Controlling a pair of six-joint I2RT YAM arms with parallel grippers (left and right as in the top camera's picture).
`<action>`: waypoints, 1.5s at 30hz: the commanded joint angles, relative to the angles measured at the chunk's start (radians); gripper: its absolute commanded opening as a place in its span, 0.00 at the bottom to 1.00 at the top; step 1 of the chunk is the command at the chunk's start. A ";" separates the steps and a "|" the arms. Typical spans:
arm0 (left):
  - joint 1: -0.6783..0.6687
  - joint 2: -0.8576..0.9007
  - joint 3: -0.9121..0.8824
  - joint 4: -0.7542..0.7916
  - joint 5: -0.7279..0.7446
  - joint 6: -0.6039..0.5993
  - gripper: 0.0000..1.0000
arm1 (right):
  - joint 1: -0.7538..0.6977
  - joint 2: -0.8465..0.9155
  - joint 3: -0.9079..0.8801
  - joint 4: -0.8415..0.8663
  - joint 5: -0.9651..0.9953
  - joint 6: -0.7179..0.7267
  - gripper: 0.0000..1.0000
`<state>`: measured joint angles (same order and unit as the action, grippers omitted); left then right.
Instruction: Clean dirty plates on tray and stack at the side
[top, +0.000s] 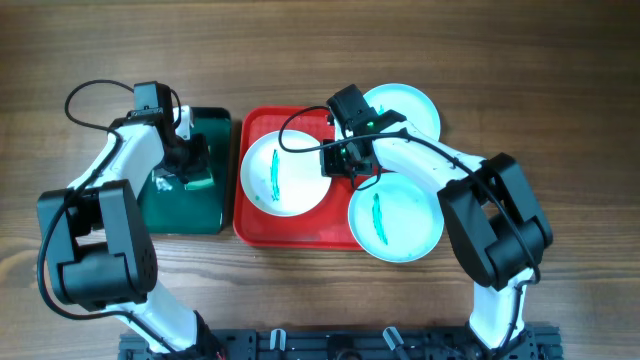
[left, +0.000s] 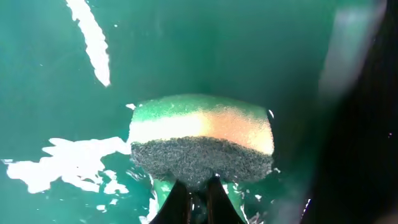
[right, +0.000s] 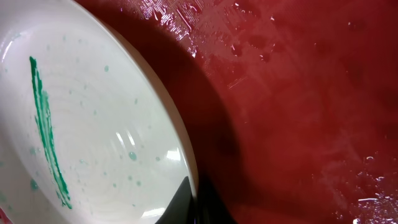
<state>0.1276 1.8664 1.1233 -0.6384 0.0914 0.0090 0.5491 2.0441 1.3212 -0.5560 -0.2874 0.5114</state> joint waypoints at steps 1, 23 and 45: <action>0.006 0.035 0.005 -0.017 -0.010 -0.035 0.04 | 0.002 0.028 0.005 0.002 0.010 -0.015 0.04; -0.206 -0.100 0.203 -0.187 0.284 -0.071 0.04 | -0.013 0.028 0.005 0.017 -0.061 -0.066 0.04; -0.454 0.126 0.121 -0.093 0.388 -0.124 0.04 | -0.013 0.028 0.005 0.016 -0.061 -0.066 0.04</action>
<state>-0.3023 1.9472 1.2568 -0.7086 0.2222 -0.1879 0.5358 2.0495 1.3212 -0.5438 -0.3252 0.4591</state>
